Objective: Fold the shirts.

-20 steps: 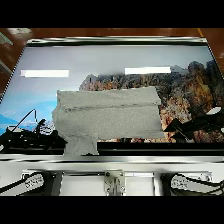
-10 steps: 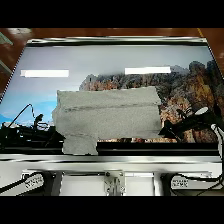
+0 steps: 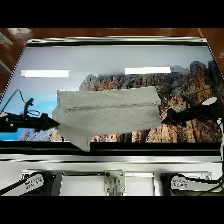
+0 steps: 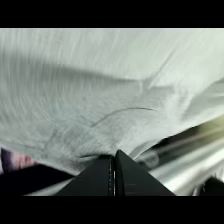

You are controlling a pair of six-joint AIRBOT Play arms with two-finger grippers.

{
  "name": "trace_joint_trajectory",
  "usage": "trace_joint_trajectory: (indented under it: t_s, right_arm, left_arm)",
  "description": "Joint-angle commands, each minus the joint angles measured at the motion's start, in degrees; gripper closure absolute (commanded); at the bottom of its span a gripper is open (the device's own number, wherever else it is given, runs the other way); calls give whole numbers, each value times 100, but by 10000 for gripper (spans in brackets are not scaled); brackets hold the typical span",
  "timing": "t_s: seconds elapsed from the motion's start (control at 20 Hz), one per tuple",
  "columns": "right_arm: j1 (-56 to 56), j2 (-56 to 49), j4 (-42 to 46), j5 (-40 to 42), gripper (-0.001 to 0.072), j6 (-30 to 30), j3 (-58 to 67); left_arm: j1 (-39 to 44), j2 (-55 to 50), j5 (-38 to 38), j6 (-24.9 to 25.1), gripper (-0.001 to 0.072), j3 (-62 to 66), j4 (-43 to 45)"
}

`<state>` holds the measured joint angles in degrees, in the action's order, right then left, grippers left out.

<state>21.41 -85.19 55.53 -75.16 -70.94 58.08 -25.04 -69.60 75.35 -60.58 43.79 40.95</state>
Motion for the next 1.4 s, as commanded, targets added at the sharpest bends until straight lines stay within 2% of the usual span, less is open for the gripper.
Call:
trace_joint_trajectory:
  t_s: [0.0, 0.2, 0.45, 0.7, 0.85, 0.9, 0.95, 1.0, 1.05, 1.1, 1.2, 1.25, 1.35]
  right_arm:
    - [-186, 59, -26, 490, 657, -162, 807]
    - [-815, -90, 509, 1886, 657, -804, 1285]
    - [-1272, -1051, 503, 2146, 657, -938, 2153]
    - [-1307, -1731, 492, 2424, 657, -1248, 2623]
    - [-1307, -1917, 442, 2452, 656, -1250, 2623]
    - [-1307, -1965, 431, 2409, 649, -1250, 2623]
    - [-1305, -1989, 439, 2369, 612, -1248, 2623]
    - [-1303, -1998, 450, 2334, 416, -1248, 2623]
    - [-1300, -1989, 466, 2293, 180, -1228, 2625]
    - [-1244, -1930, 531, 2162, 70, -1126, 2625]
    - [-1038, -1751, 1036, 1910, 66, -1161, 2625]
    - [-894, -1720, 1147, 1788, 28, -1370, 2625]
    - [-629, -1816, 693, 1591, 28, -1563, 2623]
  left_arm:
    - [24, -63, -302, -240, 666, 1158, -48]
    - [175, -866, -334, -623, 666, 1974, -74]
    - [573, -2041, -341, -662, 666, 2889, -260]
    - [614, -2951, -664, -732, 665, 3595, -240]
    - [616, -3305, -887, -1088, 665, 3698, -243]
    - [629, -3379, -846, -1088, 645, 3698, -243]
    - [651, -3438, -778, -1088, 538, 3698, -240]
    - [664, -3473, -702, -1091, 387, 3698, -243]
    - [671, -3467, -632, -1088, 250, 3700, -243]
    - [645, -3460, -520, -1086, 213, 3748, -243]
    - [562, -3458, -107, -1067, 214, 3985, -243]
    - [529, -3458, 111, -1069, 214, 4124, -247]
    - [566, -3405, 426, -1067, 214, 4306, -264]
